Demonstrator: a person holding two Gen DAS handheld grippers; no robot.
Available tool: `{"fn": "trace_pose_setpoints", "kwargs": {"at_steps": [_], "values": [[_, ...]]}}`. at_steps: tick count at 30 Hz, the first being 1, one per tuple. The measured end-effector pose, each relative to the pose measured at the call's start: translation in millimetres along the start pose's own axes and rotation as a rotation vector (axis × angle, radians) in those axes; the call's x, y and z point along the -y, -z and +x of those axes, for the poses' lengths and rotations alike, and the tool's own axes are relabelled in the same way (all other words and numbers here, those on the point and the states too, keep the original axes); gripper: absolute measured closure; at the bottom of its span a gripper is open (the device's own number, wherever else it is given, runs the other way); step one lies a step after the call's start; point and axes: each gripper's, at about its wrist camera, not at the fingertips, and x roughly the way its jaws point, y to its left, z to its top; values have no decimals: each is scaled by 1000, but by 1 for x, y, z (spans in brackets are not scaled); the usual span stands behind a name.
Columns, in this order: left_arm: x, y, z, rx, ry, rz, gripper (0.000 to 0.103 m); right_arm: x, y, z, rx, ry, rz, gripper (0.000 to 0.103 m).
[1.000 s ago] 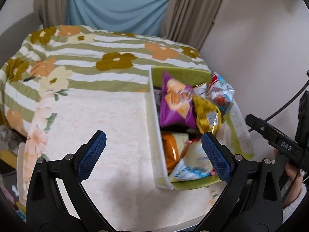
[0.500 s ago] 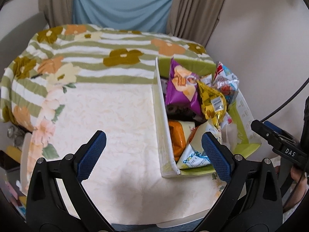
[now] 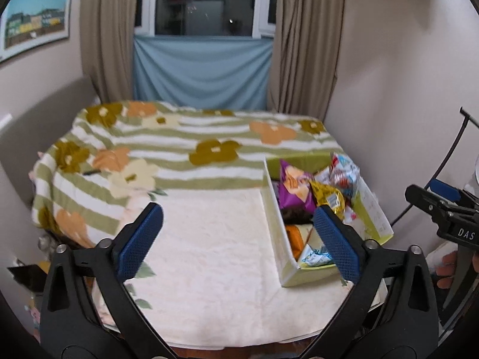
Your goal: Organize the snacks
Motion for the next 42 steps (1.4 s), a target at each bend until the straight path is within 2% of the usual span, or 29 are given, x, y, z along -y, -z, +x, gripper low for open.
{"fn": "trace_pose_setpoints", "kwargs": {"at_steps": [6, 7, 15, 42], "values": [[-15, 10, -47, 50, -53, 35, 1, -31, 12, -37, 23, 40, -27, 3], [-16, 12, -51, 52, -60, 41, 1, -34, 14, -41, 25, 43, -23, 1], [-21, 31, -79, 70, -69, 68, 1, -54, 35, -67, 56, 86, 0, 1], [-22, 31, -89, 92, -70, 81, 1, -64, 38, -68, 63, 93, -8, 1]]}}
